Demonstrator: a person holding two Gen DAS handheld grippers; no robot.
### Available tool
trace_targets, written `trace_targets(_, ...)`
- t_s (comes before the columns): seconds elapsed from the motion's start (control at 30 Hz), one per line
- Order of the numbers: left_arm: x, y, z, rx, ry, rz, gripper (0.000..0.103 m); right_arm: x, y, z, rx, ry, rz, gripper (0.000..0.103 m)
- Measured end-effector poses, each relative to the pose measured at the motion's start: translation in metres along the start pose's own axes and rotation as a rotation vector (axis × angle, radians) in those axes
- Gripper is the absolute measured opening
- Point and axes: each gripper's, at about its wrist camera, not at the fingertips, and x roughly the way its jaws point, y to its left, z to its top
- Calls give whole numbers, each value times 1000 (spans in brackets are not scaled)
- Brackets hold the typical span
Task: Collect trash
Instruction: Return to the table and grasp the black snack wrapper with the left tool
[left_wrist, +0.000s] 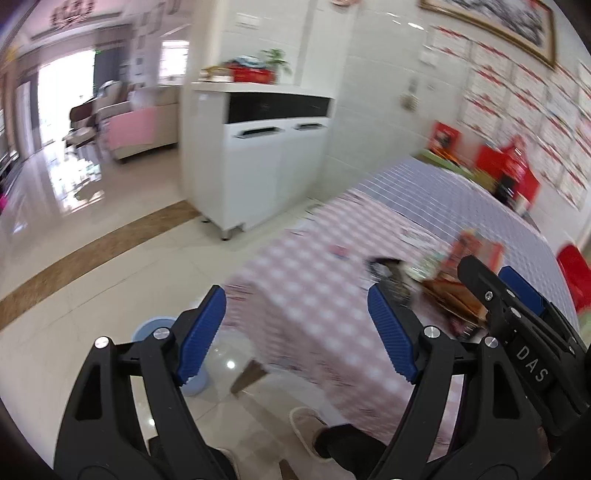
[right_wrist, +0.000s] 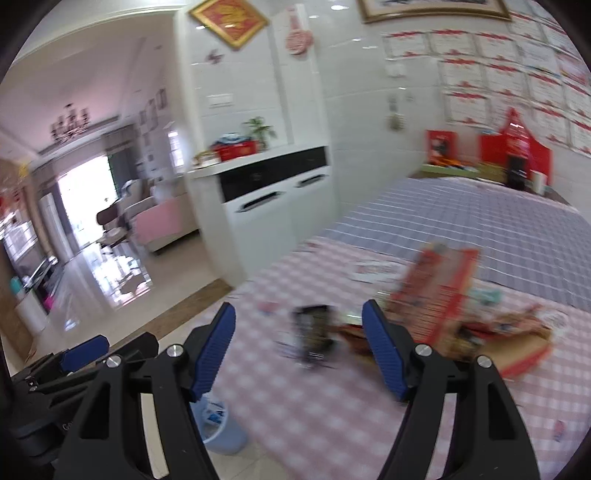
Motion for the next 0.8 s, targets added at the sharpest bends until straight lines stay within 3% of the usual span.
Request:
trace_targets(0.33, 43, -76, -11, 120, 64, -40, 78, -6, -84, -20, 86, 29, -120, 73)
trace_targets(0.8, 110, -96, 1, 136, 153, -21, 78, 29, -125, -17, 164, 89, -149, 75)
